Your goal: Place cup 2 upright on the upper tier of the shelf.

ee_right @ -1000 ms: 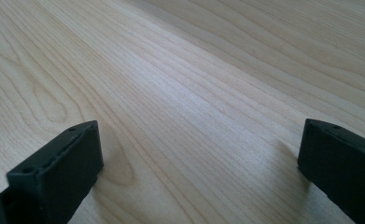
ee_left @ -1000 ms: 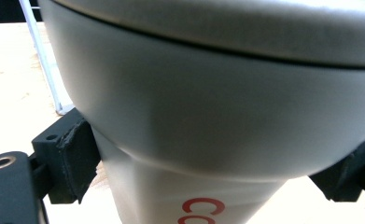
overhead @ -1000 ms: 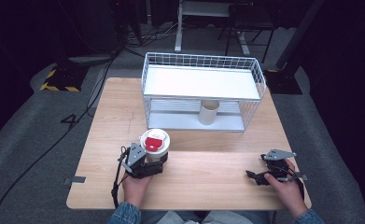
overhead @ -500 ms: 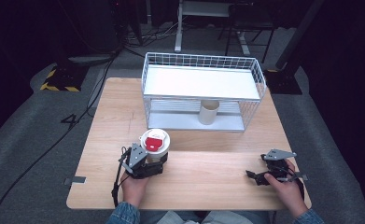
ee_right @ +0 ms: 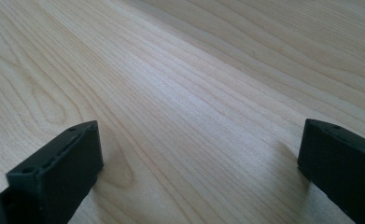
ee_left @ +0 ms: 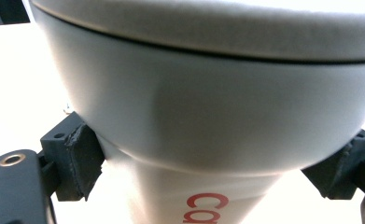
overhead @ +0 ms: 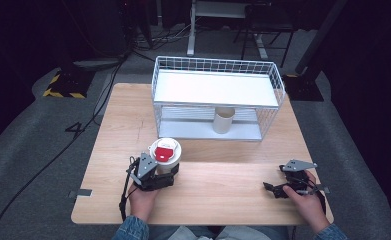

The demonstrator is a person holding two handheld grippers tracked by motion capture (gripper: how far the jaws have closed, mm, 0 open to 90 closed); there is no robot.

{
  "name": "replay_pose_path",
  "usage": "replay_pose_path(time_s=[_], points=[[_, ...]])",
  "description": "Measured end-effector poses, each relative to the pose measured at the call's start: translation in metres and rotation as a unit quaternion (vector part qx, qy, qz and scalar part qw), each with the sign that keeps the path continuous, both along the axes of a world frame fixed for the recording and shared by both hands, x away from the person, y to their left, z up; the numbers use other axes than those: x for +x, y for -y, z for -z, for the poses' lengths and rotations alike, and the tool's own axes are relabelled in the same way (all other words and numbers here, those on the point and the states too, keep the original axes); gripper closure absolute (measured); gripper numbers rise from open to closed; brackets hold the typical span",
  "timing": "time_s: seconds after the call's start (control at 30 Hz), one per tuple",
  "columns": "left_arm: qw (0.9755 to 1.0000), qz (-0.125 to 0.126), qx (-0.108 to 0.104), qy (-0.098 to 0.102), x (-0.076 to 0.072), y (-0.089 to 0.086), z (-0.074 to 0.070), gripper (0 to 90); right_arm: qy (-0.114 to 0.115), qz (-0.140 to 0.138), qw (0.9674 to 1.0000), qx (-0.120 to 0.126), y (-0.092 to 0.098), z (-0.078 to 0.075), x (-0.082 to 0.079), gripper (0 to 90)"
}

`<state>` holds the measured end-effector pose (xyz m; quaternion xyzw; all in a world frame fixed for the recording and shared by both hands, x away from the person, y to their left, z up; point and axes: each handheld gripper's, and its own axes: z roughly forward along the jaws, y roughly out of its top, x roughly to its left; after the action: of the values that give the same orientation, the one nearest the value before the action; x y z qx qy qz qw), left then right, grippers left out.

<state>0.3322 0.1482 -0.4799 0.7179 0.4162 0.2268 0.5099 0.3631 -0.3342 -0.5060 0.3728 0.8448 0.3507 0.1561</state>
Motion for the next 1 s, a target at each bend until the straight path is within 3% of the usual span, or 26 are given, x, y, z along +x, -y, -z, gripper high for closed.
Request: replay_pose_path(time_s=[0.23, 0.3, 0.53, 0.73, 1.0], points=[[0.9999, 0.006, -0.004, -0.009, -0.003, -0.002, -0.005, 13.2, 0.0, 0.0, 1.0, 0.0, 0.0, 0.0, 0.0, 0.1], [0.9997, 0.009, 0.009, -0.023, -0.004, -0.002, -0.011, 13.2, 0.001, 0.002, 1.0, 0.0, -0.001, 0.0, 0.0, 0.1], [0.9996, 0.011, 0.0, -0.027, -0.009, -0.004, -0.018, 13.2, 0.001, 0.004, 1.0, 0.001, -0.001, 0.0, 0.001, 0.1], [0.9993, 0.023, -0.014, -0.026, -0.014, -0.007, -0.036, 13.2, 0.001, 0.004, 1.0, 0.001, -0.001, 0.0, 0.001, 0.1], [0.9988, 0.044, -0.008, -0.018, -0.018, -0.007, -0.062, 13.2, 0.001, 0.004, 1.0, 0.001, -0.001, 0.0, 0.001, 0.1]])
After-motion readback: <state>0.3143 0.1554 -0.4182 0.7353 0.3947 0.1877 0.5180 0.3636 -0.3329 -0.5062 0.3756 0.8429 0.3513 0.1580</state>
